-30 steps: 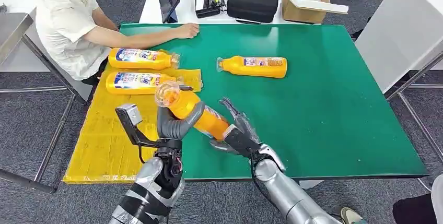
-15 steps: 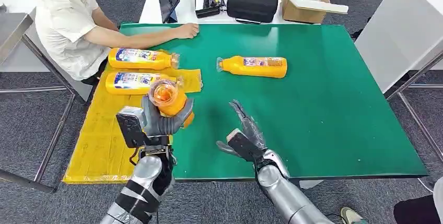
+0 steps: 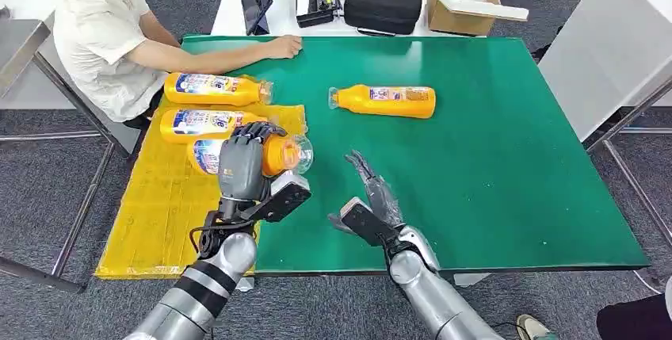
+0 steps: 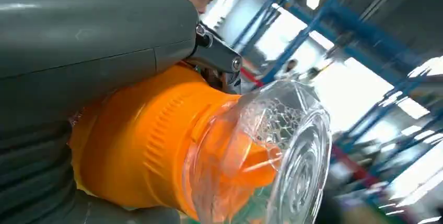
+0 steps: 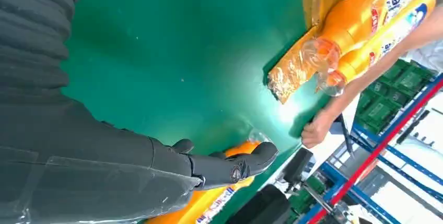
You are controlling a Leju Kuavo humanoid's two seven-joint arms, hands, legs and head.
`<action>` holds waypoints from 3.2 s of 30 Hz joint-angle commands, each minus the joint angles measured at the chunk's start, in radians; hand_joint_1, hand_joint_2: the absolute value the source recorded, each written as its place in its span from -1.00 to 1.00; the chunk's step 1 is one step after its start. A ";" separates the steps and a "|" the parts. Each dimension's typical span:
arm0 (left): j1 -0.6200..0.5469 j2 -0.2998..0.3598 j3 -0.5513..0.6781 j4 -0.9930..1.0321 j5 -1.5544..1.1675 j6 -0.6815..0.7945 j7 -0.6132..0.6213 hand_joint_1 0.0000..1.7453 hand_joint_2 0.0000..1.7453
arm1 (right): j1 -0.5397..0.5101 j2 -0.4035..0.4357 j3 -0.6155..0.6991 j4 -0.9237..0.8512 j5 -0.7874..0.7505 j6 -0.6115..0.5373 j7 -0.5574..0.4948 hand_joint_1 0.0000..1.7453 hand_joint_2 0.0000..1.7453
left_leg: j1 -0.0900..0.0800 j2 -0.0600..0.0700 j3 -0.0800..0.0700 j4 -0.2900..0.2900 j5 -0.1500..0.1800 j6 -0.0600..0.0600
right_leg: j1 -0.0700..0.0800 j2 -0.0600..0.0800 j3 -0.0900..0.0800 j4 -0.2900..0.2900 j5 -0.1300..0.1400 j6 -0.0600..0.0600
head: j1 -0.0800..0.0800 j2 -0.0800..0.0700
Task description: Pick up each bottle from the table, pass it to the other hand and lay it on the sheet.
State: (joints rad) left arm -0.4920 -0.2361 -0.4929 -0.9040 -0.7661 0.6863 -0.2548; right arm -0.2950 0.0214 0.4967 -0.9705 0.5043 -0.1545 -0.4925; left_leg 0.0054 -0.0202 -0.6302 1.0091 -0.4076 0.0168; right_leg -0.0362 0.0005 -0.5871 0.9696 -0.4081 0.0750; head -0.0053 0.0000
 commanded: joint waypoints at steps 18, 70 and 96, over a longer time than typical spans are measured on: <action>-0.267 0.054 0.006 0.501 -0.287 -0.395 0.341 1.00 1.00 | 0.011 0.033 -0.092 -0.097 0.019 0.099 -0.005 -1.00 1.00 | 0.001 0.002 0.002 0.001 -0.001 -0.001 | 0.002 0.001 0.002 0.001 -0.001 -0.004 | 0.000 0.000; -0.236 0.051 0.072 0.525 -0.215 -0.543 0.114 -1.00 1.00 | 0.000 0.021 -0.102 -0.042 -0.019 0.114 -0.053 -1.00 1.00 | 0.001 0.001 0.003 0.000 0.000 0.000 | 0.001 0.001 0.003 0.000 0.000 -0.003 | 0.000 0.000; 0.073 0.076 -0.054 -0.154 0.176 -0.135 -0.272 -1.00 1.00 | -0.002 -0.071 -0.051 -0.047 0.102 -0.022 0.004 -1.00 1.00 | 0.001 0.003 0.004 0.000 -0.002 -0.001 | 0.002 0.001 0.004 0.000 -0.002 -0.005 | 0.000 0.000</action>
State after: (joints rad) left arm -0.4305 -0.2045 -0.5016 -0.9967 -0.6391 0.5917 -0.5406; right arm -0.2494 0.0393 0.3964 -1.0628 0.4798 -0.1083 -0.5940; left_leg 0.0056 -0.0207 -0.6305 1.0090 -0.4065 0.0166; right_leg -0.0363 0.0003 -0.5873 0.9701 -0.4082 0.0749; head -0.0053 0.0000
